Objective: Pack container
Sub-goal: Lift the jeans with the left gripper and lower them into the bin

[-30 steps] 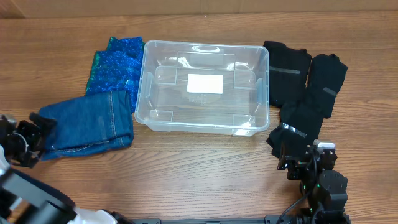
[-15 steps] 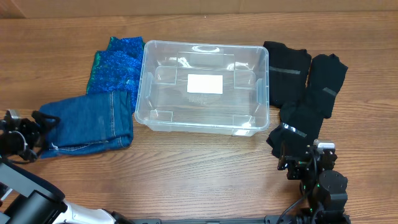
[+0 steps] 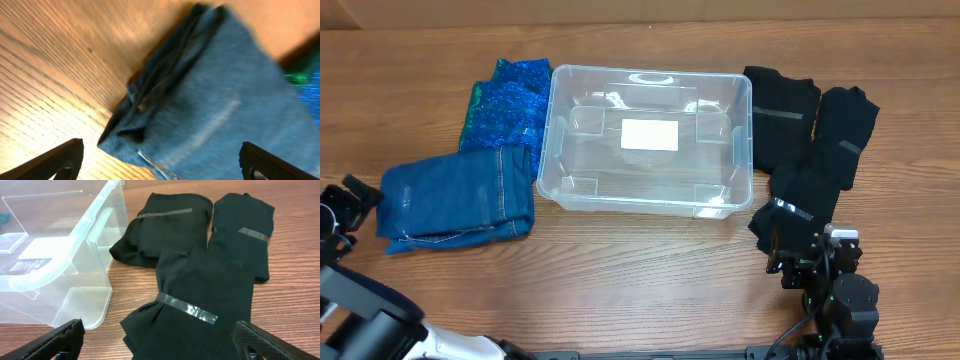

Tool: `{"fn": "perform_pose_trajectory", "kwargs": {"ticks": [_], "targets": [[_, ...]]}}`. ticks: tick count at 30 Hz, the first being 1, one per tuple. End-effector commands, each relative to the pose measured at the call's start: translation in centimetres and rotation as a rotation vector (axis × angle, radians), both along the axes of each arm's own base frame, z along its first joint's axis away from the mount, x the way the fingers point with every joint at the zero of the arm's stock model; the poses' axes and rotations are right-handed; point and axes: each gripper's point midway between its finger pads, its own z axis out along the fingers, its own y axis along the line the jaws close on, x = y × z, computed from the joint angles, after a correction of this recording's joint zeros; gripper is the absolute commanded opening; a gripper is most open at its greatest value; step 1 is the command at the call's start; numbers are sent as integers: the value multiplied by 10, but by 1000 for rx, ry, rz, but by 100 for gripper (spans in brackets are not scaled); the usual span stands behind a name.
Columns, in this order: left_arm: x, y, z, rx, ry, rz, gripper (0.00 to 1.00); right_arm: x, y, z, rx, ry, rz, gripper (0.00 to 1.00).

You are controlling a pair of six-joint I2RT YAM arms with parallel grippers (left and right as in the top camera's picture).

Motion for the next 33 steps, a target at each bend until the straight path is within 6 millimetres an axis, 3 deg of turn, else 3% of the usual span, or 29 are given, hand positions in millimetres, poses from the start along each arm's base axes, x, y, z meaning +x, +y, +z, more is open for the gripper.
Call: {"fn": "perform_pose_trajectory", "kwargs": {"ticks": [1, 5, 12, 17, 20, 22, 24, 25, 27, 29, 30, 33], "targets": [[-8, -5, -42, -70, 85, -24, 100, 0, 0, -6, 2, 7, 3, 100], [-3, -7, -62, -97, 101, -41, 100, 0, 0, -6, 2, 7, 3, 100], [26, -43, -99, -199, 97, -156, 100, 0, 0, -6, 2, 7, 3, 100], [44, -55, -111, -194, 89, -202, 86, 0, 0, -6, 2, 7, 3, 100], [52, -65, -112, -213, 71, -226, 68, 0, 0, -6, 2, 7, 3, 100], [53, -70, -112, -220, 78, -237, 49, 0, 0, -6, 2, 7, 3, 100], [51, -74, -109, -233, 88, -230, 21, 0, 0, -6, 2, 7, 3, 100], [50, -75, -107, -243, 96, -210, 12, 0, 0, -6, 2, 7, 3, 100], [48, -76, -96, -254, 104, -170, 4, 0, 0, -6, 2, 7, 3, 100], [50, -77, -78, -251, 87, -156, 4, 0, 0, -6, 2, 7, 3, 100], [56, -77, -45, -236, 37, -151, 4, 0, 0, -6, 2, 7, 3, 100], [61, -79, 19, -189, -52, -149, 4, 0, 0, -6, 2, 7, 3, 100]]}}
